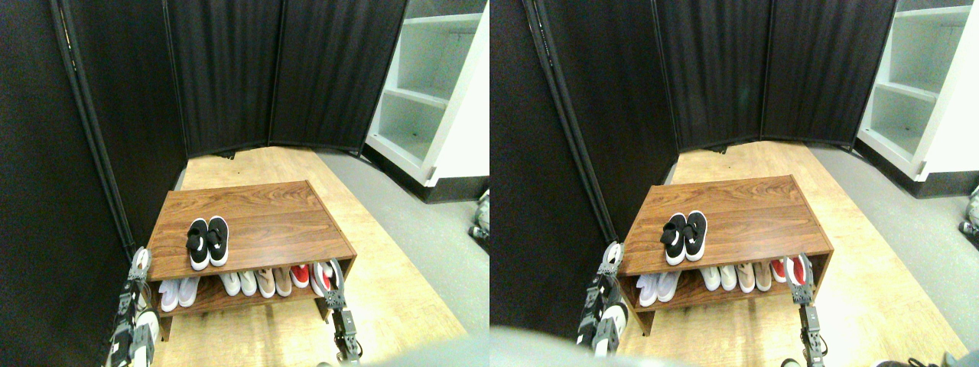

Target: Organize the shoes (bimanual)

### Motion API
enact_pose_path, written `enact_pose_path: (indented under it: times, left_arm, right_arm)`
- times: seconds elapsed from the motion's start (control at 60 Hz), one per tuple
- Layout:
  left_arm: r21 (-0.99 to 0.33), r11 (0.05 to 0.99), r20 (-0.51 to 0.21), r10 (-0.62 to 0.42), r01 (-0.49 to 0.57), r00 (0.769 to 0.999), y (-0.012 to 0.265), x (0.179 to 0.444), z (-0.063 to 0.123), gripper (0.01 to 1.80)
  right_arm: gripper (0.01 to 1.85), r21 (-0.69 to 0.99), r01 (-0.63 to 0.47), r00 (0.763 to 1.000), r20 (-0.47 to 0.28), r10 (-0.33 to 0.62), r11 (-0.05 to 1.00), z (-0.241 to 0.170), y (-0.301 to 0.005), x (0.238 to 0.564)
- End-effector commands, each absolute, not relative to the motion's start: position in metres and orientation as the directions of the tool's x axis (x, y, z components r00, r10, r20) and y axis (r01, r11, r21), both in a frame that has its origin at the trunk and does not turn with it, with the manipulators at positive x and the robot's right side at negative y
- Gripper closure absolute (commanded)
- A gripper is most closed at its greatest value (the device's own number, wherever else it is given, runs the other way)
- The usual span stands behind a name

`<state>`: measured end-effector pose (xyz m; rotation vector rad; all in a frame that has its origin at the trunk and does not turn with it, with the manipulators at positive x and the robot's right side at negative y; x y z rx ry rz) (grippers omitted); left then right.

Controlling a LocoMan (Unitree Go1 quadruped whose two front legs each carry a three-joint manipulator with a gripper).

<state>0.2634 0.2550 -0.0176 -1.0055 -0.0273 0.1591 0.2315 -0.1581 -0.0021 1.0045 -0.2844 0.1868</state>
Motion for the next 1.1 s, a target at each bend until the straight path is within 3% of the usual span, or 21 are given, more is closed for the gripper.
enact_pose_path:
  times: [0.017,0.2,0.333,0.767,1.1]
  left_arm:
    - [-0.871,0.484,-0.014,0.144,-0.082,0.990,0.248,0.248,0.001,1.80]
    - [-0.908,0.403,-0.058,0.149,-0.115,0.987,0.221,0.203,0.004,1.80]
    - [-0.921,0.371,-0.076,0.130,-0.119,0.989,0.209,0.188,0.001,1.80]
    - [-0.927,0.348,-0.079,0.184,-0.140,0.980,0.207,0.199,-0.011,1.80]
    - [-0.929,0.346,-0.080,0.168,-0.135,0.982,0.207,0.200,-0.009,1.80]
  right_arm:
    - [1.61,0.795,-0.317,0.935,0.353,0.030,0.516,0.001,-0.156,0.233]
    - [1.58,0.793,-0.318,0.935,0.353,0.033,0.520,-0.001,-0.155,0.234]
    - [1.57,0.791,-0.314,0.936,0.349,0.034,0.525,-0.002,-0.155,0.234]
    - [1.57,0.783,-0.305,0.938,0.345,0.030,0.542,-0.004,-0.155,0.235]
    - [1.57,0.785,-0.299,0.941,0.336,0.032,0.543,-0.004,-0.154,0.234]
